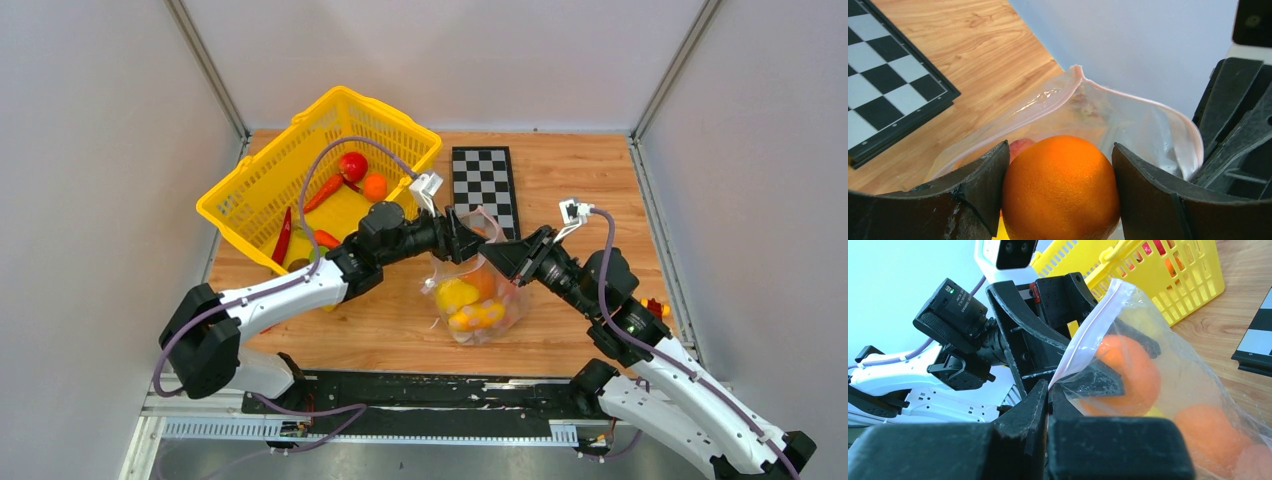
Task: Place the food in the zip-top bag and seal the zipper
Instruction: Place the fake fruit in the zipper food storage bag.
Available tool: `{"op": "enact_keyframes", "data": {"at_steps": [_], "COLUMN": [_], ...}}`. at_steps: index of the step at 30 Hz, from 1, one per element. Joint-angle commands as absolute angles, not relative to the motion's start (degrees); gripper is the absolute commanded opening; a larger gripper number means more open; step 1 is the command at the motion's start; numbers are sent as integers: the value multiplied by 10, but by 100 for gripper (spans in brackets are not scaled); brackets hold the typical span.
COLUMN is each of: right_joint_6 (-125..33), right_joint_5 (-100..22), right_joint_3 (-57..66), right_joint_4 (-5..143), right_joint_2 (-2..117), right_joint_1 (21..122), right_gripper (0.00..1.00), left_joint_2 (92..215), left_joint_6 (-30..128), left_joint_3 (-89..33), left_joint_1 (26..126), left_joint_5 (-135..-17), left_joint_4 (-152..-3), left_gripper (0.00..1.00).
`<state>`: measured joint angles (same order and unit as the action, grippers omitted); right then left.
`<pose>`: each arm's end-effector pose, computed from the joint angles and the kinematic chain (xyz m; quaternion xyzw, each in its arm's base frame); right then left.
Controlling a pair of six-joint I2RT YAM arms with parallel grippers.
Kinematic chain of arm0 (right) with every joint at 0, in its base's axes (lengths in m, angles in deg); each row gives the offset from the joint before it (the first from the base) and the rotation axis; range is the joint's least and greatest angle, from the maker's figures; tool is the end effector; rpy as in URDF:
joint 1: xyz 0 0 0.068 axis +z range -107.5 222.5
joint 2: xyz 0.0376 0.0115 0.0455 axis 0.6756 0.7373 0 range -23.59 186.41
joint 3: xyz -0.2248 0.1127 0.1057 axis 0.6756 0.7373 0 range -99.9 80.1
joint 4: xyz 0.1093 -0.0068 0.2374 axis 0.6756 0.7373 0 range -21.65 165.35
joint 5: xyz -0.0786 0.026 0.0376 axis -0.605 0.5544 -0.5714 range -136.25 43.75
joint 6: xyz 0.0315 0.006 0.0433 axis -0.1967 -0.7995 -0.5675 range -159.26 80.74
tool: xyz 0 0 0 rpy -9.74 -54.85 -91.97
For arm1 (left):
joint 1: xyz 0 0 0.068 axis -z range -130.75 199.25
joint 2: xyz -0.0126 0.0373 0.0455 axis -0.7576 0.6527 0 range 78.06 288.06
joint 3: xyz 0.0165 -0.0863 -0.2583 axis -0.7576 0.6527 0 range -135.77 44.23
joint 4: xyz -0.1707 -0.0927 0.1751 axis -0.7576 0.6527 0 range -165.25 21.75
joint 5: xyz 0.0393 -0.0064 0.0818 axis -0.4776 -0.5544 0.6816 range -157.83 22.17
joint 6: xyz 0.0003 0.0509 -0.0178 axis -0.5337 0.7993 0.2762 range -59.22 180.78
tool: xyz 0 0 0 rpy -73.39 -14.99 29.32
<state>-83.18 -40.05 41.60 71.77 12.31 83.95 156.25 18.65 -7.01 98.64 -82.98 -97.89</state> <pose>0.1155 0.1072 0.3378 -0.0226 0.7118 0.5035 0.4892 0.2011 -0.2488 0.3062 0.1355 0.7197 -0.5503 0.4010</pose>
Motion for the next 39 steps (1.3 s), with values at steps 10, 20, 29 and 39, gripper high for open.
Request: {"op": "enact_keyframes", "data": {"at_steps": [10,20,29,39], "right_joint_6": [-831,-826,-819,-810], "right_joint_5": [-415,-418,-430,-440], "right_joint_3": [403,399,398,387], "right_joint_4": [681,703,719,755], "right_joint_2": [113,110,102,116], "right_joint_1": [842,842,842,842], "right_gripper": [0,0,0,0], "left_joint_2": [1613,1608,1602,1549], "left_joint_6": [170,198,197,250], "left_joint_3": [-138,-155,-147,-182], "left_joint_1": [994,994,994,994], "left_joint_5": [-875,-874,-867,-851], "left_joint_4": [-949,-918,-919,-834], "left_gripper": [73,86,84,87]}}
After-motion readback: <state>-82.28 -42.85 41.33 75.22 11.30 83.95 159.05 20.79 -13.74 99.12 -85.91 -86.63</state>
